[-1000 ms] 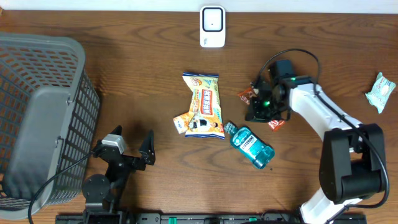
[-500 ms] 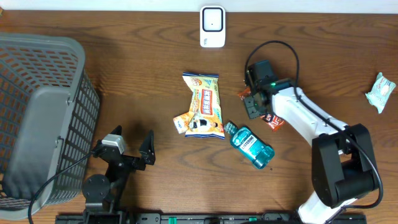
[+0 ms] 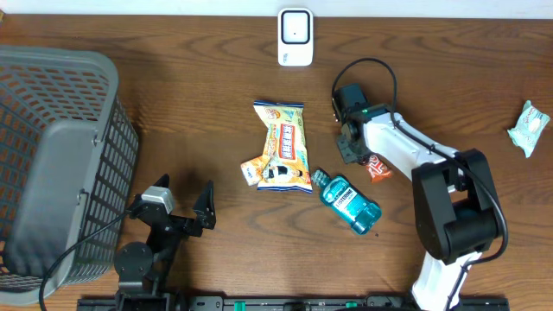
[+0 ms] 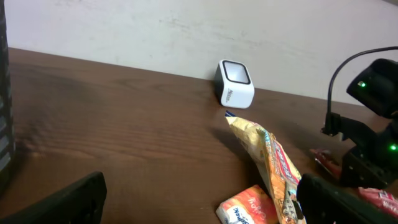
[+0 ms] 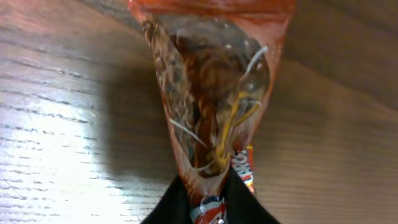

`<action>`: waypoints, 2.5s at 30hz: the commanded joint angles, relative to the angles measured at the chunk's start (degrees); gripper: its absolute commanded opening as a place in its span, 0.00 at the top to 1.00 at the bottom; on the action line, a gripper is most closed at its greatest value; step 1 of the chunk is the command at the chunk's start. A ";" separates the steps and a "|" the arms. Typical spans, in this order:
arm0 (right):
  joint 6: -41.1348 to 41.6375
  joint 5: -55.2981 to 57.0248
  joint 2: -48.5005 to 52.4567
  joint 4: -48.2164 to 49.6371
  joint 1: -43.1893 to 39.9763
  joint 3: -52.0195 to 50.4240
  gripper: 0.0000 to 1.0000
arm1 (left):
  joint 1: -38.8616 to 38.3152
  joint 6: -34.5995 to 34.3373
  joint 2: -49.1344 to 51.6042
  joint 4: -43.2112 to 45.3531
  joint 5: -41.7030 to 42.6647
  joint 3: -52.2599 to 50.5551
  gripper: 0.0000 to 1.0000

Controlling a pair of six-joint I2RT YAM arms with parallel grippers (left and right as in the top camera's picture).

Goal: Scan the item barcode
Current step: 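Grasp the red TOP snack bar with the right gripper, then lift the red snack bar and carry it to the white scanner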

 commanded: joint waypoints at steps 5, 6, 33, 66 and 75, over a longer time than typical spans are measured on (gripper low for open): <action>-1.33 -25.94 5.62 -6.99 -3.58 -0.07 0.99 | -0.24 -0.09 -0.15 -1.79 0.24 -1.01 0.02; -2.54 -30.69 4.96 -8.79 -4.61 1.16 0.99 | -0.24 -0.09 -0.15 -1.79 0.24 -1.01 0.02; -55.43 -98.14 1.07 -54.95 -21.38 5.44 0.99 | -0.24 -0.09 -0.15 -1.81 0.24 -1.01 0.02; -7.37 -100.54 0.24 -57.81 -16.74 5.03 0.99 | -0.24 -0.09 -0.15 -1.81 0.26 -1.01 0.02; -21.38 -94.66 -9.75 -54.21 -20.22 7.82 0.98 | -0.24 -0.09 -0.15 -1.79 0.24 -1.01 0.02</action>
